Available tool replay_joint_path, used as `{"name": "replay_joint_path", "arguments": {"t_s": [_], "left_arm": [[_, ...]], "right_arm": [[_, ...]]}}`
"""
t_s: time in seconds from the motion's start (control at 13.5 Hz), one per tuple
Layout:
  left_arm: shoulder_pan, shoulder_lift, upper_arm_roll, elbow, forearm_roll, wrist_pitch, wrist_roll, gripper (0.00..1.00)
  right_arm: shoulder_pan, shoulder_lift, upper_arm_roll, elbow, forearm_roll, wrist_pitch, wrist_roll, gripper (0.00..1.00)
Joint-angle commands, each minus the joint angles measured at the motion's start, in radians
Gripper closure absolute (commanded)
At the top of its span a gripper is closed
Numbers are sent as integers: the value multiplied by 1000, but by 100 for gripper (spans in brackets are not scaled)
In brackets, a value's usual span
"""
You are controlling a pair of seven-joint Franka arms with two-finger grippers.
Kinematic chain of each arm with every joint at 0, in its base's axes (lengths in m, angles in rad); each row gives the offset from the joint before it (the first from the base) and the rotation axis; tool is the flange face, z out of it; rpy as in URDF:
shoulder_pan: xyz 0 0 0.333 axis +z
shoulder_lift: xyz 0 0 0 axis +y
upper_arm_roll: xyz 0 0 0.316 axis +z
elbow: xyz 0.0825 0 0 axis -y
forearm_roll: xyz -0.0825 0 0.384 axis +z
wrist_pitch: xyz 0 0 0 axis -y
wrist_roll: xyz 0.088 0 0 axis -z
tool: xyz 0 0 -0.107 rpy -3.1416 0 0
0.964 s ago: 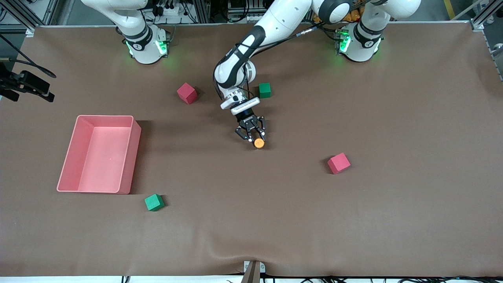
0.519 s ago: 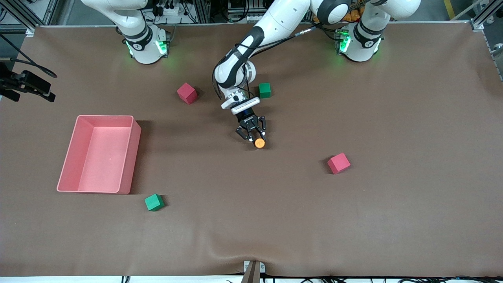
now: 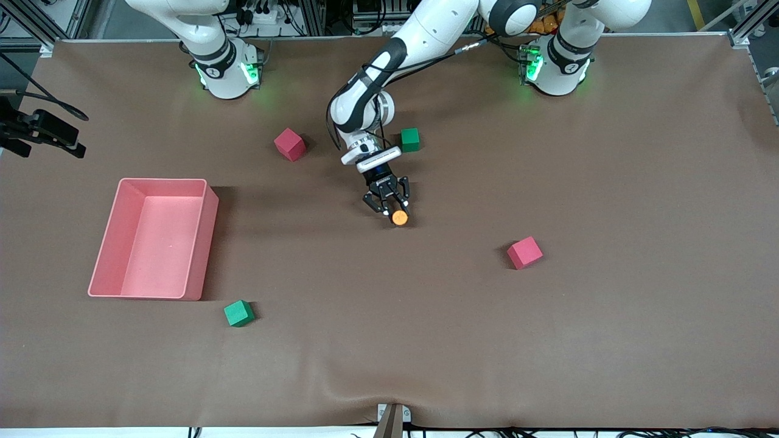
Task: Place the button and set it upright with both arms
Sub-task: 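Lower the upright button onto the table with the left gripper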
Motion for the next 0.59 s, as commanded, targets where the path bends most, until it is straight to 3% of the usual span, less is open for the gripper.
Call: {"name": "replay_joint_path", "arguments": {"t_s": [0.0,0.15,0.37,0.52], "left_arm": [[-11,36,2,23,18,-27,-41,77],[-14,42,2,23,16,-28,-41,61],[-20,36,2,24,16,-27,-38,0],[-20,27,0,24,13,-28,-34,0]], "right_arm": [[0,2,-2,8,7,-13,-9,0],[-3,-3,-4,13,15,-19,-9,0],[-30,-5,-10,24,58,-22,-5,0],[-67,-5,-8,25,95,-22,-9,0]]}}
